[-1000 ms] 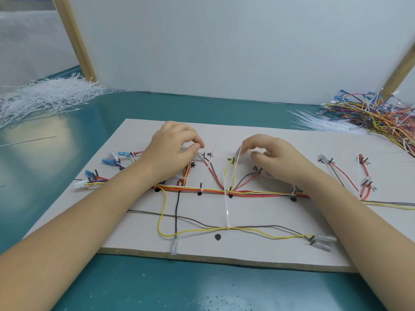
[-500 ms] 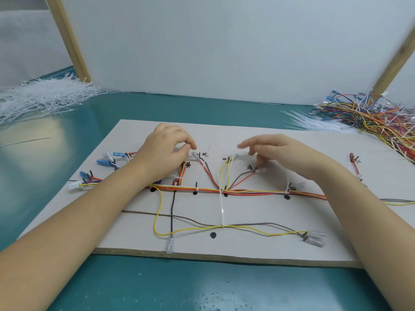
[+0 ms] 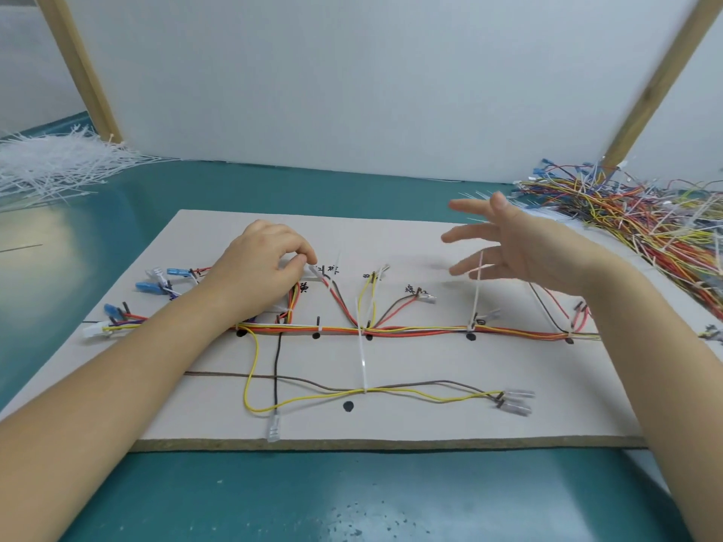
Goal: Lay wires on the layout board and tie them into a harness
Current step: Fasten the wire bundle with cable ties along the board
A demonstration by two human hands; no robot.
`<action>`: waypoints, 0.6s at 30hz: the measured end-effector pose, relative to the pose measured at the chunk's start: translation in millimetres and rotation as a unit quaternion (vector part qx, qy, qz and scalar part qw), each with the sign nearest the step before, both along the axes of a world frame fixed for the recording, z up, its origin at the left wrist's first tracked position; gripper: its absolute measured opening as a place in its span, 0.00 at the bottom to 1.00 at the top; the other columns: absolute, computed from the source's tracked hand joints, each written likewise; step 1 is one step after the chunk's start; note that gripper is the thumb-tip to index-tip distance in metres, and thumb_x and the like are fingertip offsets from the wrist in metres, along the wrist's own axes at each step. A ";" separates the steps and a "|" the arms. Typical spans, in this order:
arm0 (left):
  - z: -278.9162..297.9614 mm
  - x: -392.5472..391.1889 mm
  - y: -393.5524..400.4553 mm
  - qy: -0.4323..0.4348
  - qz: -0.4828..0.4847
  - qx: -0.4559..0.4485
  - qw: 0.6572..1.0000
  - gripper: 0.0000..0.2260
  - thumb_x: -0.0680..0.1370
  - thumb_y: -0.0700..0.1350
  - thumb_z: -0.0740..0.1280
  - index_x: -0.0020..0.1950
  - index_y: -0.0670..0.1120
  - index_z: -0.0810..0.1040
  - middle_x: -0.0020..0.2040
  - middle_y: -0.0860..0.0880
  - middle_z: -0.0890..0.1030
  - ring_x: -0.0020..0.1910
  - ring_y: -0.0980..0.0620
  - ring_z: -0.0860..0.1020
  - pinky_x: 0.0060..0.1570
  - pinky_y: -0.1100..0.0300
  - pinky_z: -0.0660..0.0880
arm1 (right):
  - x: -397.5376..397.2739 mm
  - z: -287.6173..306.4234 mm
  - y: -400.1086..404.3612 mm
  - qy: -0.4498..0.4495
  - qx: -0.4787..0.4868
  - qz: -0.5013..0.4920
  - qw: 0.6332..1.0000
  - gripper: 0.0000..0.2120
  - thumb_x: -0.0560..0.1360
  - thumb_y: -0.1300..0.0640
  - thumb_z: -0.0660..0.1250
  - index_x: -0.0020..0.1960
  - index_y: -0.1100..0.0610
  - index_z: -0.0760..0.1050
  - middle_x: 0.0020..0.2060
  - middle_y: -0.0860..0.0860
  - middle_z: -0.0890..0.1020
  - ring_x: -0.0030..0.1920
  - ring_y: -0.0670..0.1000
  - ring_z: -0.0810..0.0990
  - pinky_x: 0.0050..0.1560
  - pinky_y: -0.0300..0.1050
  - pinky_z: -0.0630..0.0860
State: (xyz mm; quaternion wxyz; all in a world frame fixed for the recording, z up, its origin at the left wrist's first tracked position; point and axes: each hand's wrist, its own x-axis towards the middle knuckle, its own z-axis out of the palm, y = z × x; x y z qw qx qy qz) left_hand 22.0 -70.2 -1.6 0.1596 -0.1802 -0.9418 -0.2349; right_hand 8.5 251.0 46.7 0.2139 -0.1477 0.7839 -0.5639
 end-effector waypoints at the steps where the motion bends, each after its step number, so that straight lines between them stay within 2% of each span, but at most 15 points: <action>1: 0.0 0.1 -0.2 0.001 -0.001 0.000 1.000 0.10 0.76 0.37 0.61 0.45 0.49 0.80 0.48 0.52 0.80 0.56 0.47 0.71 0.58 0.52 0.66 | 1.4 2.7 5.4 -0.003 0.005 -0.008 1.000 0.22 0.76 0.39 0.51 0.66 0.44 0.69 0.58 0.50 0.79 0.50 0.56 0.82 0.51 0.47 0.78; 3: 0.1 -0.2 -0.5 0.003 -0.005 0.000 1.000 0.10 0.76 0.38 0.60 0.45 0.49 0.80 0.48 0.52 0.80 0.56 0.47 0.72 0.58 0.51 0.67 | 6.5 3.2 13.2 -0.009 0.049 0.003 0.999 0.14 0.81 0.54 0.55 0.62 0.50 0.75 0.51 0.53 0.81 0.45 0.54 0.81 0.47 0.47 0.79; 5: 1.2 0.2 -0.1 -0.001 -0.006 -0.004 1.000 0.12 0.74 0.44 0.57 0.44 0.49 0.80 0.48 0.52 0.80 0.56 0.47 0.72 0.58 0.50 0.67 | 14.8 -1.3 16.3 0.025 0.151 0.031 0.988 0.18 0.78 0.70 0.56 0.56 0.52 0.77 0.46 0.52 0.83 0.42 0.52 0.81 0.48 0.45 0.79; 6: 1.2 0.3 -0.2 -0.005 -0.006 -0.006 1.000 0.13 0.72 0.46 0.55 0.44 0.49 0.80 0.48 0.52 0.80 0.55 0.47 0.72 0.58 0.50 0.67 | 19.2 -3.2 15.9 0.060 0.210 0.045 0.975 0.19 0.76 0.72 0.57 0.55 0.51 0.76 0.44 0.51 0.83 0.42 0.50 0.81 0.49 0.43 0.78; 8: 0.3 -0.1 -0.5 -0.005 -0.006 -0.008 1.000 0.14 0.71 0.47 0.54 0.44 0.50 0.79 0.48 0.52 0.80 0.55 0.47 0.73 0.58 0.50 0.68 | 26.3 -6.7 12.9 0.124 0.291 0.063 0.947 0.18 0.73 0.70 0.63 0.52 0.48 0.76 0.40 0.48 0.84 0.42 0.47 0.81 0.51 0.40 0.75; 13: 1.2 2.6 0.5 0.010 0.004 -0.008 1.000 0.11 0.75 0.42 0.58 0.45 0.47 0.80 0.48 0.50 0.81 0.55 0.46 0.73 0.57 0.50 0.68 | 41.0 -9.9 9.5 0.165 0.303 0.037 0.938 0.16 0.72 0.67 0.67 0.49 0.46 0.76 0.38 0.45 0.84 0.40 0.43 0.80 0.49 0.33 0.75; 16: 22.8 16.2 5.4 0.095 0.023 -0.023 0.995 0.13 0.74 0.43 0.57 0.47 0.44 0.81 0.47 0.47 0.81 0.51 0.43 0.74 0.54 0.49 0.69 | 50.3 -8.1 7.7 0.185 0.307 0.004 0.934 0.15 0.73 0.65 0.68 0.47 0.44 0.74 0.39 0.43 0.84 0.39 0.38 0.79 0.44 0.28 0.72; 18: 44.6 37.2 14.3 0.147 0.004 0.020 0.989 0.12 0.74 0.43 0.58 0.46 0.44 0.81 0.42 0.49 0.80 0.44 0.47 0.74 0.49 0.56 0.69 | 67.7 -8.5 8.5 0.256 0.302 -0.031 0.918 0.13 0.74 0.60 0.69 0.50 0.42 0.73 0.44 0.39 0.81 0.44 0.38 0.78 0.45 0.28 0.72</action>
